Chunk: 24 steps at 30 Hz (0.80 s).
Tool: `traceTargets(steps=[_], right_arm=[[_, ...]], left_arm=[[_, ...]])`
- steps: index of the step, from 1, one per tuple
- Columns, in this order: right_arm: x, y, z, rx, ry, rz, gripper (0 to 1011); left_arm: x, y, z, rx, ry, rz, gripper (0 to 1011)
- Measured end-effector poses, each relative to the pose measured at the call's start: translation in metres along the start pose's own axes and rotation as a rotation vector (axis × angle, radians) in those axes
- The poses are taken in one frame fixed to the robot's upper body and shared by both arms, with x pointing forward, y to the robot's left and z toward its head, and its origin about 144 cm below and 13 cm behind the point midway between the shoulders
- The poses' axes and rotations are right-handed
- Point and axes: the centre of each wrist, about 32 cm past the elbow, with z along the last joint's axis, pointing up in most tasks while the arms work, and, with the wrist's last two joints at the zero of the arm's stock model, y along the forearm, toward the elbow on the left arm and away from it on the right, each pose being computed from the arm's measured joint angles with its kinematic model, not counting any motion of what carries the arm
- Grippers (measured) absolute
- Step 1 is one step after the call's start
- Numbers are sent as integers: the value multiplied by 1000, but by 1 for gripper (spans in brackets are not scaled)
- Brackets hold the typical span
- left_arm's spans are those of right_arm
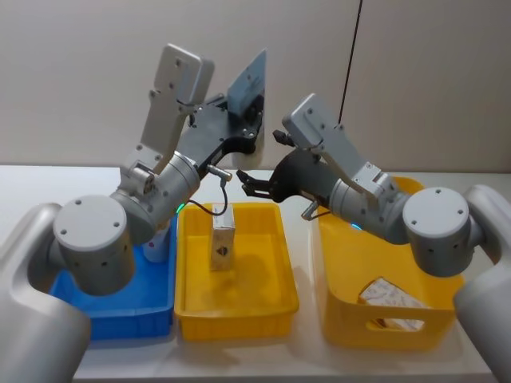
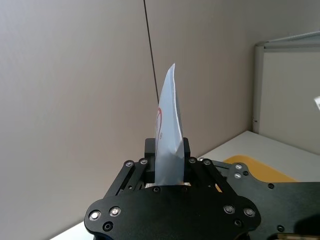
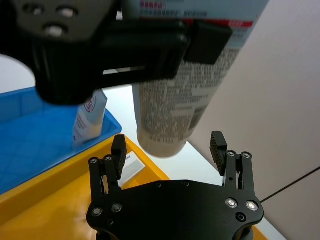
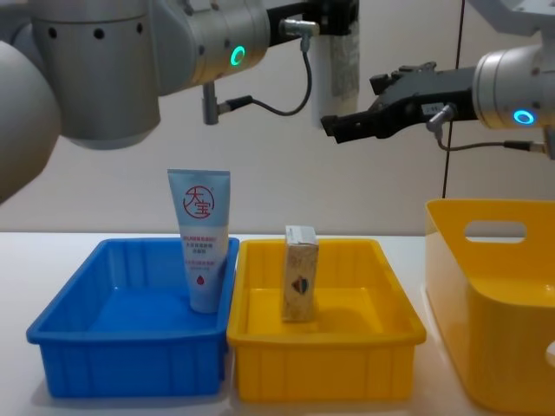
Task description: Bimanual collaborative sorting of washing and personal care products
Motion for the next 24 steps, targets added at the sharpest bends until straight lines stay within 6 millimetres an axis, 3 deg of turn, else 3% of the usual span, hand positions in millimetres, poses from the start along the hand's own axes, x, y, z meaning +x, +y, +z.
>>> traceTargets(steps=[20,24], right_arm=[[0,14,4,26,57,5,1003],[0,15,4,29,65,7,946]], left_arm=[[-12,1,-6,22,22,-22,236],[-13,2,-7,23,23,-24,237]])
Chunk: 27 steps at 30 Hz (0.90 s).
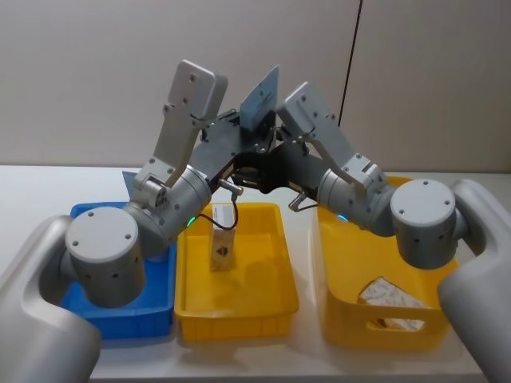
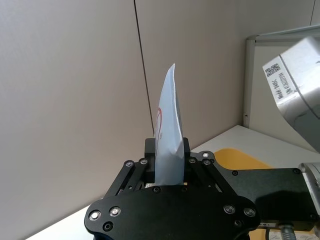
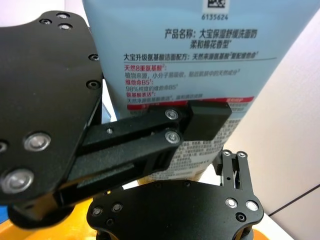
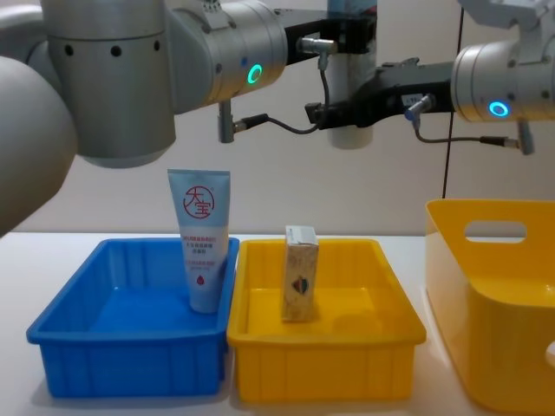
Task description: Bimanual collaborative sorting of washing and personal care products
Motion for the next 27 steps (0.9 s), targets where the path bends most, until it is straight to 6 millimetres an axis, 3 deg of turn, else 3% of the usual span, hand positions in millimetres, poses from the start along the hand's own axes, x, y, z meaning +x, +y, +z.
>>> traceTargets(steps=[15,27], right_arm=[[0,2,1,5,12,5,551],[0,3,1,6,15,5,442]], left_arm=[[-1,0,-1,3,0,-1,237],[-2,0,-1,4,0,-1,238]])
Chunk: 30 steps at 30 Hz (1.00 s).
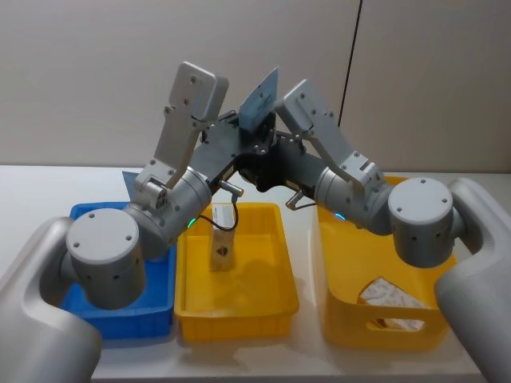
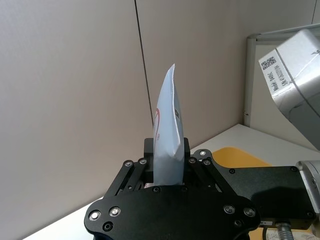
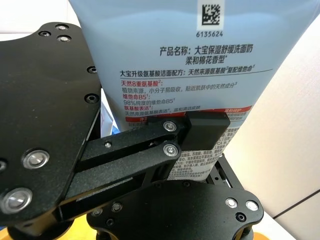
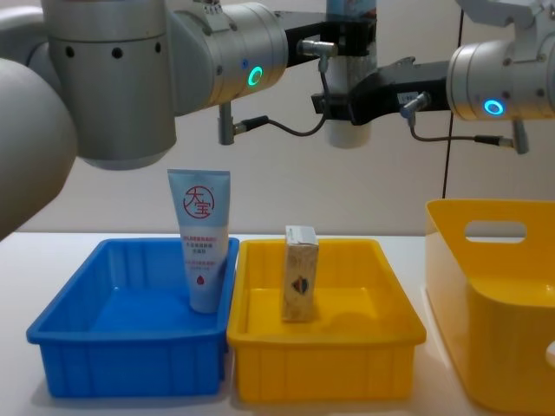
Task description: Bimanual collaborative sorting of washing and personal care products
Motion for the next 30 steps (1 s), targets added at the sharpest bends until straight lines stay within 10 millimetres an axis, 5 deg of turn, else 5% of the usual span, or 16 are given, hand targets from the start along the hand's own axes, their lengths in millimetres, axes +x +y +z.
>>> traceTargets(steps=[8,30], right_arm=[[0,0,0,0,1,-1,436],[3,-7,-4,-12,22,-60,304]], left_arm=[[0,0,0,0,1,-1,257],[-1,0,0,-1,0,-7,926]])
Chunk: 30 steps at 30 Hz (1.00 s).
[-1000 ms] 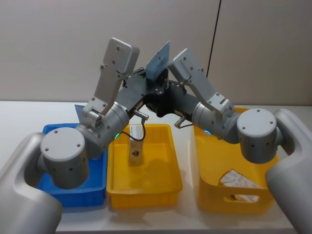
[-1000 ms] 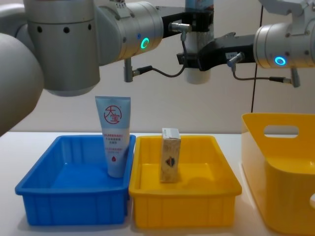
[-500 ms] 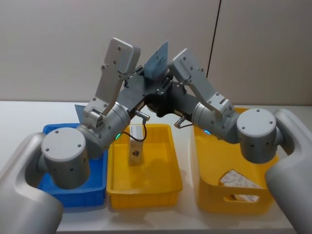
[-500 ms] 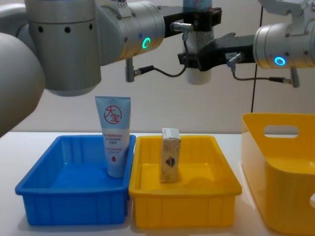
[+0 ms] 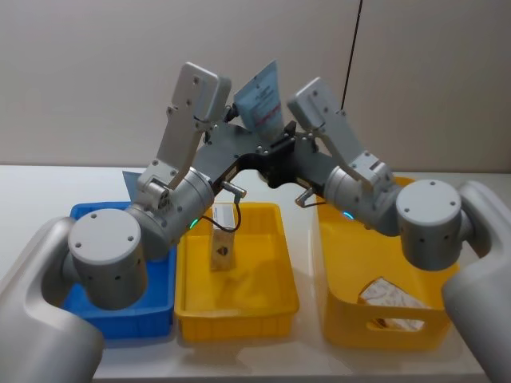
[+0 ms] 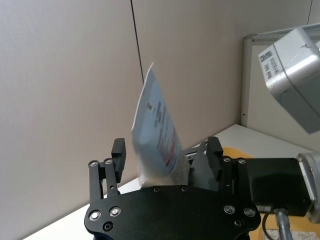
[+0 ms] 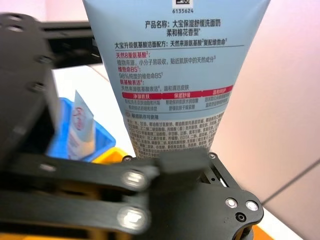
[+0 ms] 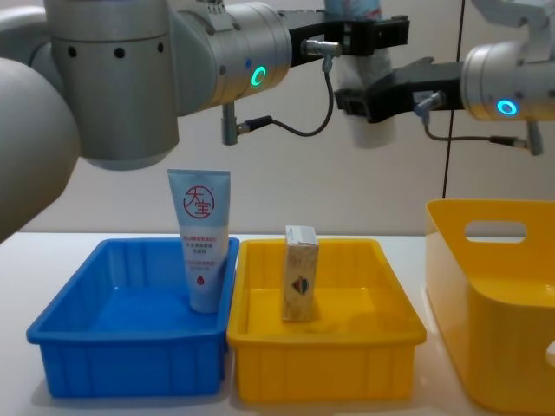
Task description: Bimanual collaborative sorting of washing and personal care products
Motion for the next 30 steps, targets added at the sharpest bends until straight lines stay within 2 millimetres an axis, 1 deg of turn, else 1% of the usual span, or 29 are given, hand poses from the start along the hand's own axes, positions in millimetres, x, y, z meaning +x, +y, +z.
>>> traceTargets(steps=[1,2,3,10,16,23,26,30], right_arm=[[1,-1,0,-1,3,-8,296],[1,-2,-1,-3,5,-15,295],[3,-4,-2,-7,10,-31,292],[13,-16,-6,-22,29,-106,278],[26,-31,-9,-44,45,-191,274],[46,-49,-11,-97,67,-291,257],[51,-53,-11,-120,76,-310,257],[64,-59,-10,-168,98,-341,256]], left_arm=[[0,0,0,0,0,0,941],[0,0,0,0,0,0,985],[0,0,0,0,0,0,999],[0,0,0,0,0,1,1001],[1,0,0,1,0,2,1001],[1,0,0,1,0,3,1001],[1,0,0,1,0,3,1001],[1,0,0,1,0,3,1001]])
